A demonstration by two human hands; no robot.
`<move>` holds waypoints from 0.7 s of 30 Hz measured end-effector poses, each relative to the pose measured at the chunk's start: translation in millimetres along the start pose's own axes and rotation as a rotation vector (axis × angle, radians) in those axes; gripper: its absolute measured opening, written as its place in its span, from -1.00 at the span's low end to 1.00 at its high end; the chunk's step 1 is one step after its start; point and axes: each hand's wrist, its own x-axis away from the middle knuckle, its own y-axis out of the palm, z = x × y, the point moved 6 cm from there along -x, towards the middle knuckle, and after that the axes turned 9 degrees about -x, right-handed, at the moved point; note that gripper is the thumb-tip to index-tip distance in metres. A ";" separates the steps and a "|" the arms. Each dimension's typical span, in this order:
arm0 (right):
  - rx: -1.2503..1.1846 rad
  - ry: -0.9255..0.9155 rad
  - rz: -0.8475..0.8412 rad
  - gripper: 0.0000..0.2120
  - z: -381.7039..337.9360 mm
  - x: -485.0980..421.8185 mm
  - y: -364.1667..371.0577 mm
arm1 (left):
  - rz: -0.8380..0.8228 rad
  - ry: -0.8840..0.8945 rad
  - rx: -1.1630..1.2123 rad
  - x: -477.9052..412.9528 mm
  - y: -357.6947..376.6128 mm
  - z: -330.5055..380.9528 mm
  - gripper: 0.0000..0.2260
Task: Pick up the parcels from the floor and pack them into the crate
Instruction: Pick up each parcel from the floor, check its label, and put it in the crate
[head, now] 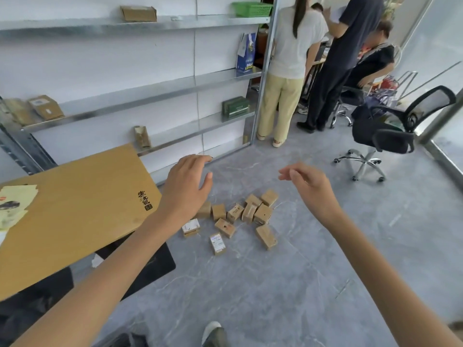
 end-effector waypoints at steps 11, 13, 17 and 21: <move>-0.009 0.130 0.018 -0.77 66.2 -136.1 -6.7 | -0.075 0.059 0.084 -150.3 93.8 -15.9 -0.71; 0.005 0.140 0.029 -0.78 77.4 -163.5 -8.7 | -0.090 0.091 0.087 -179.3 109.2 -17.6 -0.71; -0.023 0.181 0.080 -0.76 100.9 -203.6 -18.4 | -0.103 0.115 0.108 -230.6 139.5 -18.0 -0.73; -0.045 0.223 0.097 -0.78 132.2 -237.4 -33.0 | -0.130 0.156 0.130 -270.1 177.9 0.1 -0.74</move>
